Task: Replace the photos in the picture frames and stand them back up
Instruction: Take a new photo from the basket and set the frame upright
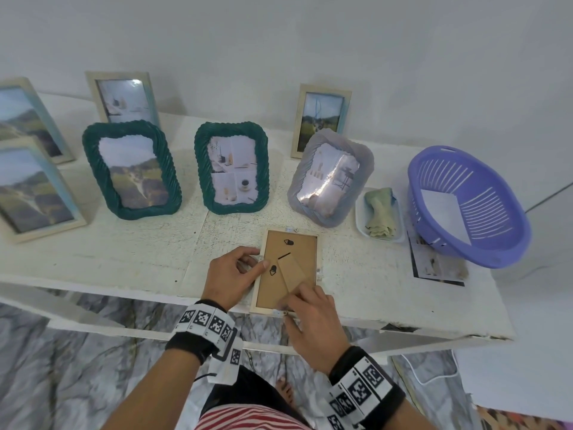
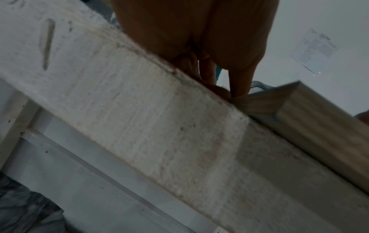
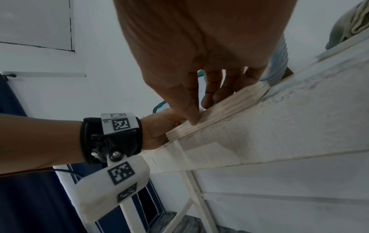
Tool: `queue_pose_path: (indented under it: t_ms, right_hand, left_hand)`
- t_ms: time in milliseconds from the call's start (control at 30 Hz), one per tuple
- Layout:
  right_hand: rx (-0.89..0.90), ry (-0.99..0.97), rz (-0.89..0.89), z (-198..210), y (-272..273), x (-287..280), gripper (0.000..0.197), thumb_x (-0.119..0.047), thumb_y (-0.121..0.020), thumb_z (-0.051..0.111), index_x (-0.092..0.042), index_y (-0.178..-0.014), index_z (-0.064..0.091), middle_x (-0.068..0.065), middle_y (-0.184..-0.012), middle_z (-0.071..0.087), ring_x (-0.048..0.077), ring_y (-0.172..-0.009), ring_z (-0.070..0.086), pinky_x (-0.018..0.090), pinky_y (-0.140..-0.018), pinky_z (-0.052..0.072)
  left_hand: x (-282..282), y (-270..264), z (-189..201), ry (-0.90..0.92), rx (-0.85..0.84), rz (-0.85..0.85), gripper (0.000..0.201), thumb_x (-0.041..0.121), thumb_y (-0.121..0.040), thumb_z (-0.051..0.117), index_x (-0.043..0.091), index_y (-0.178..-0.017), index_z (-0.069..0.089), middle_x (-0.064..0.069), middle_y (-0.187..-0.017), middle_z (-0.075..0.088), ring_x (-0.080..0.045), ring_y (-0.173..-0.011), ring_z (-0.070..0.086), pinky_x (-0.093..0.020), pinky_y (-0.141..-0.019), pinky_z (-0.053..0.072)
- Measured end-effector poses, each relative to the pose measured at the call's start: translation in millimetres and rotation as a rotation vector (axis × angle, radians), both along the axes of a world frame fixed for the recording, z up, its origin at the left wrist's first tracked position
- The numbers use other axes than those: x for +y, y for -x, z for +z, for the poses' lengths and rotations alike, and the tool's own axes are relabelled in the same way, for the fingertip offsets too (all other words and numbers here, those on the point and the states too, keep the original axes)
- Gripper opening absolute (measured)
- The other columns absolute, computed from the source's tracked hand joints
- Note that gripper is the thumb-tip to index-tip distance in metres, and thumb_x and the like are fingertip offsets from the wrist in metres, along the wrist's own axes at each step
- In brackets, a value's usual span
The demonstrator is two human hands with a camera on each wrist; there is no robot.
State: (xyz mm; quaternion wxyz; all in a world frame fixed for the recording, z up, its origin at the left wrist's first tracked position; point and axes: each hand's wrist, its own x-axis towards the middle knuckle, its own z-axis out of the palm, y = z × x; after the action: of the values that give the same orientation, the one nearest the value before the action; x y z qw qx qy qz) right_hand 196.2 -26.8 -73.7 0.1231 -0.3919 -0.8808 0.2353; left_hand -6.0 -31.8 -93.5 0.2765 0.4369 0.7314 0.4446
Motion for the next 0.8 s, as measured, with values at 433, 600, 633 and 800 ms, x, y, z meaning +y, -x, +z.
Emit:
queue_pose_path:
  t_ms: [433,600,633,800]
  right_hand:
    - [-0.332,-0.253,-0.314,25,27,27,0.045,-0.053,-0.067,0.064,-0.01,-0.08,0.066,0.008,-0.092,0.055,0.029,-0.081,0.049,0.04,-0.065,0.045]
    - [-0.26,-0.218,-0.367,26,31,31,0.048,-0.051,-0.067,0.055,-0.01,-0.088,0.064,0.008,-0.1,0.057,0.028,-0.086,0.052,0.04,-0.069,0.048]
    - [-0.239,-0.212,-0.371,27,30,31,0.048,-0.051,-0.069,0.051,-0.009,-0.089,0.063,0.008,-0.099,0.058,0.028,-0.085,0.053,0.039,-0.069,0.048]
    - [-0.086,-0.167,-0.415,36,7,37,0.043,-0.046,-0.075,0.049,-0.006,-0.088,0.06,0.008,-0.095,0.057,0.024,-0.081,0.05,0.037,-0.072,0.049]
  left_hand:
    - [-2,4,-4,-0.026,-0.052,-0.025,0.019,0.032,-0.081,0.077,0.034,-0.099,0.069,0.009,-0.076,0.067,-0.012,-0.062,0.061,-0.041,-0.067,0.06]
    - [-1,5,-6,-0.026,-0.061,-0.028,0.02,0.03,-0.082,0.077,0.032,-0.1,0.07,0.008,-0.077,0.068,-0.018,-0.063,0.063,-0.044,-0.064,0.06]
    - [-1,5,-6,-0.027,-0.065,-0.025,0.02,0.029,-0.082,0.077,0.031,-0.101,0.07,0.007,-0.076,0.068,-0.018,-0.063,0.063,-0.045,-0.064,0.06]
    - [-2,4,-5,-0.025,-0.064,-0.018,0.019,0.029,-0.082,0.077,0.031,-0.1,0.07,0.009,-0.075,0.067,-0.015,-0.062,0.061,-0.044,-0.066,0.06]
